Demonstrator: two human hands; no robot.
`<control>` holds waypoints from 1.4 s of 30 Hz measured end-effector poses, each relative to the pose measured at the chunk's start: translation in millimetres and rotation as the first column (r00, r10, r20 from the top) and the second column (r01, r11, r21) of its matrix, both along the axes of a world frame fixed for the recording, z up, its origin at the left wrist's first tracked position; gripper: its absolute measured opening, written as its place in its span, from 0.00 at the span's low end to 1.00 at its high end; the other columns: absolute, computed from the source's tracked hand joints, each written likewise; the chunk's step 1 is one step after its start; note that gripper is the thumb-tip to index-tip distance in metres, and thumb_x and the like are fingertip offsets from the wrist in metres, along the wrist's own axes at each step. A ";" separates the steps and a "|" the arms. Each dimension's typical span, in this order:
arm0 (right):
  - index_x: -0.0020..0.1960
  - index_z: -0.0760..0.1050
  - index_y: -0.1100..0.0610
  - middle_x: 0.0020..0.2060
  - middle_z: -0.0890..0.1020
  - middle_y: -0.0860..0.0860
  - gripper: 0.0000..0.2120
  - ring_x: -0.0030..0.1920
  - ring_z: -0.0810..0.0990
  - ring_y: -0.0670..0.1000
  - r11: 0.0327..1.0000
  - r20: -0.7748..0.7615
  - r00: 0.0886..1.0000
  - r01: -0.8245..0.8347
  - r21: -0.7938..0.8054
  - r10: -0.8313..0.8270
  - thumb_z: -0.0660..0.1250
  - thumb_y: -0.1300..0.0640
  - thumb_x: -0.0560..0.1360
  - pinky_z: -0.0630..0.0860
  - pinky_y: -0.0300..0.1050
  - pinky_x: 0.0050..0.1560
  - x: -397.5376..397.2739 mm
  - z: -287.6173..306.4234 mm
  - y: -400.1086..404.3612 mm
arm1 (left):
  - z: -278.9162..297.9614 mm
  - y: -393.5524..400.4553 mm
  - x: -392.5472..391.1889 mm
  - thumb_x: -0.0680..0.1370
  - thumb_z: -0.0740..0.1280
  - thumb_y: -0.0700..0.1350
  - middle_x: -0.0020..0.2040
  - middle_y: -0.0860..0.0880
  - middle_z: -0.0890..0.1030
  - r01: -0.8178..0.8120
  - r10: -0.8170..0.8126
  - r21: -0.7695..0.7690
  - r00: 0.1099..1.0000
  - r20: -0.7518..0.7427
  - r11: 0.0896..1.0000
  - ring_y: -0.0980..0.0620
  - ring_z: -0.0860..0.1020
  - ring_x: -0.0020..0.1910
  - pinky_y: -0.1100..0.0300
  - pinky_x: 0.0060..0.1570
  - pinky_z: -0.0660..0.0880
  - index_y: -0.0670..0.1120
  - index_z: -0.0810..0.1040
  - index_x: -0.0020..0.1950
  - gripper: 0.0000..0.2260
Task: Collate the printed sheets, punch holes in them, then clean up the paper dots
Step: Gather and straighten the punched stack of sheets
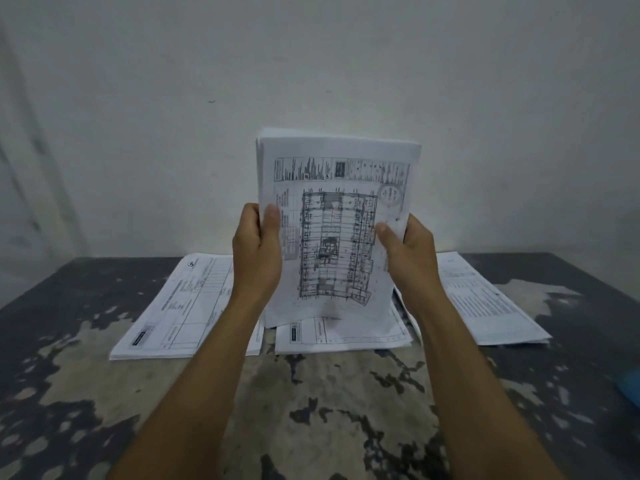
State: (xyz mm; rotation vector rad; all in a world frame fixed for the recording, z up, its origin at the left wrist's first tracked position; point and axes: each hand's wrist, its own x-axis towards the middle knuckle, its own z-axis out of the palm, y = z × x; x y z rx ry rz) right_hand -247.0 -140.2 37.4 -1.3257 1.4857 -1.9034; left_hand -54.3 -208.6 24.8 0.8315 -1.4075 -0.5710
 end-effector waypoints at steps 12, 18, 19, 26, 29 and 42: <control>0.55 0.77 0.54 0.50 0.85 0.49 0.06 0.51 0.83 0.51 1.000 0.026 1.000 0.000 0.016 -0.001 0.66 0.56 0.79 0.80 0.57 0.57 -2.0 0.6 4.7 | 12.4 7.8 6.5 0.82 0.62 0.58 0.48 0.37 0.79 0.059 -0.058 0.047 0.998 -0.033 0.997 0.50 0.77 0.41 0.41 0.44 0.78 0.52 0.69 0.47 0.10; 0.53 0.77 0.51 0.46 0.84 0.46 0.04 0.46 0.84 0.45 0.996 -0.053 0.998 0.042 -0.074 -0.046 0.66 0.57 0.80 0.81 0.42 0.45 -3.0 15.1 6.6 | 22.3 14.2 -4.0 0.83 0.59 0.56 0.43 0.48 0.80 0.046 -0.047 -0.044 0.998 -0.033 0.998 0.55 0.77 0.40 0.54 0.40 0.79 0.56 0.74 0.48 0.08; 0.51 0.77 0.50 0.45 0.84 0.46 0.03 0.45 0.84 0.46 0.996 -0.049 0.998 0.037 -0.075 -0.041 0.66 0.56 0.79 0.81 0.43 0.45 -3.9 18.6 7.3 | 24.3 14.4 -3.8 0.83 0.59 0.56 0.41 0.51 0.80 0.046 -0.049 -0.049 0.998 -0.048 0.998 0.56 0.77 0.39 0.58 0.39 0.78 0.57 0.75 0.48 0.09; 0.50 0.75 0.51 0.47 0.84 0.48 0.10 0.48 0.84 0.51 1.000 0.098 0.995 0.013 0.008 -0.014 0.70 0.55 0.69 0.82 0.54 0.49 -11.5 12.7 13.5 | 12.4 15.8 -4.0 0.81 0.60 0.60 0.48 0.31 0.77 0.080 -0.077 0.052 0.996 -0.053 0.995 0.48 0.76 0.42 0.35 0.46 0.77 0.36 0.73 0.53 0.25; 0.51 0.74 0.53 0.46 0.83 0.47 0.15 0.46 0.83 0.48 0.999 0.134 0.991 0.015 0.034 -0.019 0.67 0.54 0.65 0.80 0.50 0.45 -12.2 11.9 12.8 | 12.2 17.2 -4.6 0.81 0.61 0.61 0.46 0.33 0.77 0.115 -0.110 0.046 0.989 -0.097 0.992 0.48 0.75 0.42 0.34 0.45 0.77 0.38 0.73 0.52 0.24; 0.53 0.74 0.55 0.50 0.83 0.48 0.19 0.47 0.79 0.51 0.994 0.140 0.990 -0.033 0.104 0.018 0.65 0.54 0.62 0.74 0.47 0.43 -1.4 6.4 9.0 | 4.9 15.7 -6.1 0.82 0.62 0.58 0.53 0.56 0.84 0.176 -0.175 -0.006 0.974 -0.144 0.984 0.55 0.82 0.54 0.49 0.56 0.80 0.59 0.77 0.54 0.06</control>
